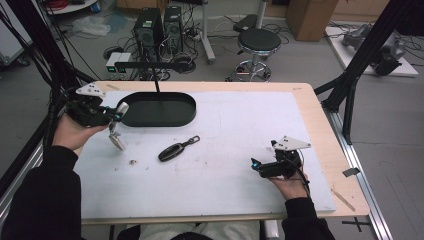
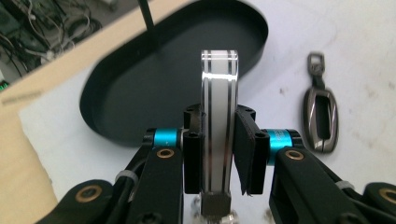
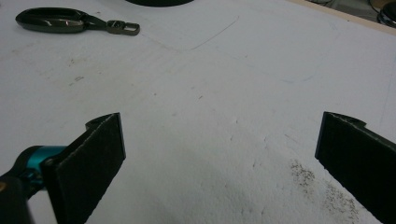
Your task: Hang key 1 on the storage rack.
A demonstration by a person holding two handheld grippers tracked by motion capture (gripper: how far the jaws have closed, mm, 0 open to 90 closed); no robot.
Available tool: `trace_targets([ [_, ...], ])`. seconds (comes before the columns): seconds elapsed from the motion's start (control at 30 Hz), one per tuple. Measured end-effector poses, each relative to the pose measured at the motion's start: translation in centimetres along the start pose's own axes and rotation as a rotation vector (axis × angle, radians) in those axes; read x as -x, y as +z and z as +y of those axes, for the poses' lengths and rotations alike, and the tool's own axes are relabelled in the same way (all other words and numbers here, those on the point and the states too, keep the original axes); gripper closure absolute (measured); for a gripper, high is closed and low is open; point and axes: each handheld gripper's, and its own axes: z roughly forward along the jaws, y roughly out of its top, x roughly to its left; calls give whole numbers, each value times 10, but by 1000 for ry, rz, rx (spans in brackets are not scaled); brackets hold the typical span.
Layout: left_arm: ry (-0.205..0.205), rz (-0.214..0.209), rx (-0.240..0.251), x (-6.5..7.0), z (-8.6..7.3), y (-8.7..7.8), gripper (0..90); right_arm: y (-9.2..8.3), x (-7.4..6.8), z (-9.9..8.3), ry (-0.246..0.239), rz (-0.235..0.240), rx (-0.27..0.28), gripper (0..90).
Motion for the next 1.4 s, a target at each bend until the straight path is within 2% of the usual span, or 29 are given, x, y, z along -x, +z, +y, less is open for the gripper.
trace_targets([
  [0.1, 11, 16, 27, -6, 17, 0, 748, -3, 3, -3, 12, -5, 5, 8],
  [0.17, 11, 17, 36, -9, 20, 0, 748, -4, 4, -4, 19, -7, 5, 8],
  [0.33, -12, 39, 76, -22, 42, 8, 748, -4, 7, -7, 38, -1, 7, 8],
  [0.53, -13, 61, 95, -31, 58, 13, 748, -2, 5, -5, 33, 5, 7, 8],
  [0.6, -38, 63, 116, -34, 61, 15, 748, -2, 5, -5, 23, 3, 4, 8],
  [0.7, -27, 77, 103, -34, 66, 23, 748, -1, 5, -6, 27, 5, -2, 8],
  [0.83, -28, 77, 119, -36, 72, 27, 748, -1, 4, -5, 26, 4, -6, 8],
  [1.13, -26, 101, 169, -43, 93, 22, 748, 0, 5, -5, 30, 7, -4, 8],
  [1.2, -31, 80, 175, -43, 101, 21, 748, 0, 4, -6, 31, 7, -7, 8],
  [1.3, -8, 82, 167, -44, 114, 18, 748, -1, 4, -7, 25, 6, -9, 8],
  [1.4, -14, 87, 178, -47, 121, 16, 748, -3, 5, -8, 24, 3, -11, 8],
])
